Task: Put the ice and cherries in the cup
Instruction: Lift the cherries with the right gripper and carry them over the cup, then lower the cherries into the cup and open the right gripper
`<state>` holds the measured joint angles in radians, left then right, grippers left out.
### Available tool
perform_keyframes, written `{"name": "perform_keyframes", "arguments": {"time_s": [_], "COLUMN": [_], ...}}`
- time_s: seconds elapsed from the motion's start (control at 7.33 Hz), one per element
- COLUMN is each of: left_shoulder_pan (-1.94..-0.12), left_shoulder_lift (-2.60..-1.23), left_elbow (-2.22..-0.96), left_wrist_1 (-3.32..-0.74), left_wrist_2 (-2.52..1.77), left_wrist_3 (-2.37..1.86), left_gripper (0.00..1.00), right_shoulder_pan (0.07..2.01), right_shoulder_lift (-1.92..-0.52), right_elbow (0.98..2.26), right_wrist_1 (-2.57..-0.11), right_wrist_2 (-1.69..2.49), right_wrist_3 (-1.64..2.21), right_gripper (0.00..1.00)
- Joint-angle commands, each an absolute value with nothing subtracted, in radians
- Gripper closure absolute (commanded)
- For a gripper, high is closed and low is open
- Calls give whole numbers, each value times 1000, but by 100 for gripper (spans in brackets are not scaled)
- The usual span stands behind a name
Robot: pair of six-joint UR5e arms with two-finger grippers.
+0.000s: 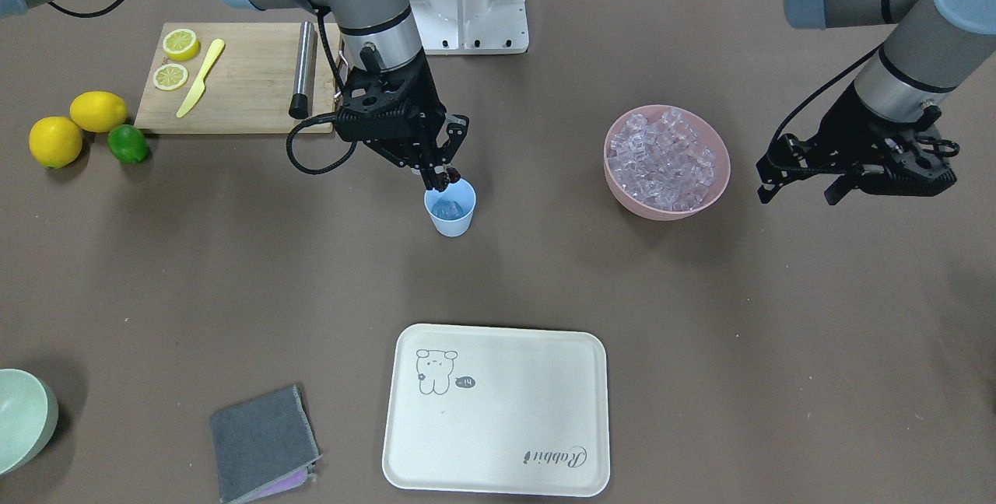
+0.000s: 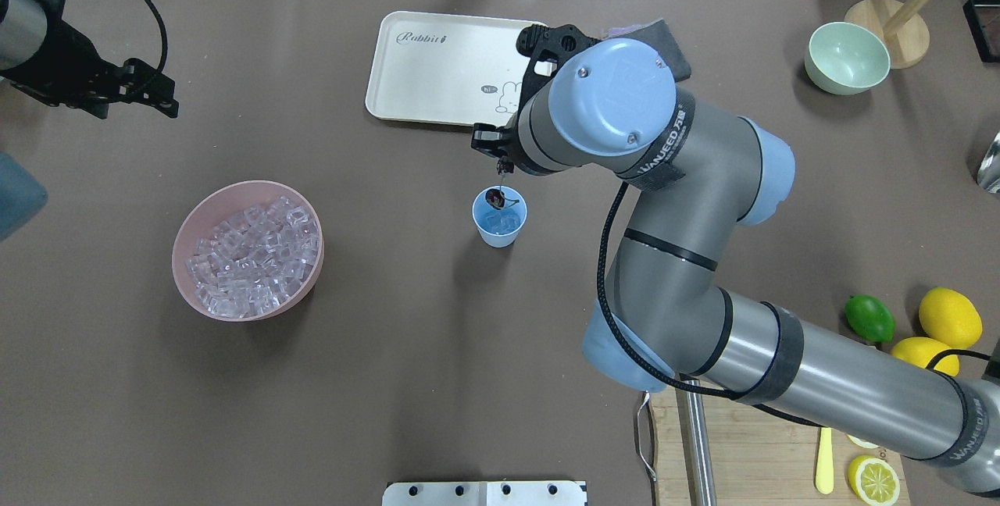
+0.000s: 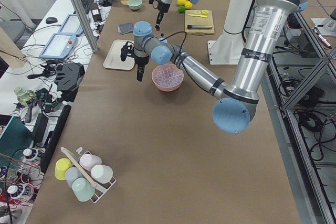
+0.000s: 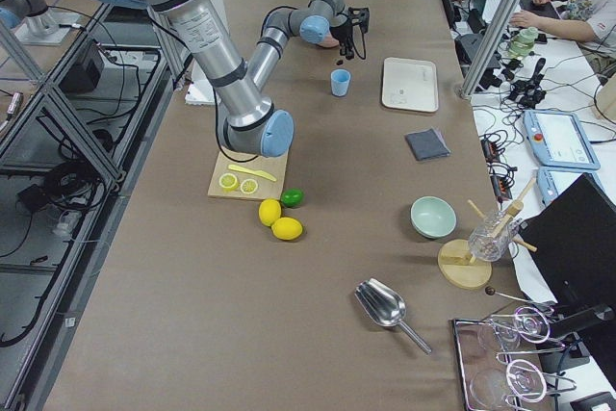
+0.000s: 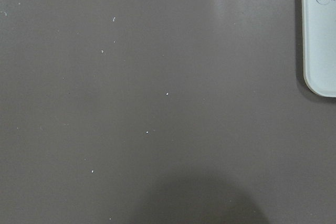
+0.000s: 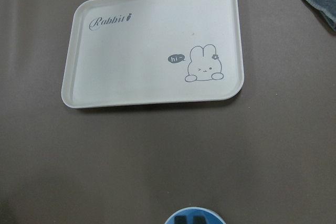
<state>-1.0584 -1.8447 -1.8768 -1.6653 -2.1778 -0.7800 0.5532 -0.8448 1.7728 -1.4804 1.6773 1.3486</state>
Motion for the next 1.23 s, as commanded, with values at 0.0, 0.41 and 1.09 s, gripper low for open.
{"name": "perform_keyframes", "arguments": {"time_s": [0.0,0.41,1.09], "left_shoulder_pan": [-1057,-1057,-1057], "left_shoulder_lift": [-1827,-1827,-1827], "left_elbow": [-1872,-1873,-1871], "left_wrist_1": [-1698,-1698,-1700], "left_wrist_2": [-2181,-2183,-2184], "left_wrist_3": [-781,-781,-781], "left_gripper": [3,3,3], "right_shoulder_pan": [522,520,523], "right_shoulder_lift": [-844,-839,-807], "right_elbow": [1755,1726,1664], "right_wrist_1": [-1476,-1471,-1471], "right_wrist_2": [1651,1649,1634], "right_wrist_3": [1350,1347,1338], "right_gripper": [100,100,96]}}
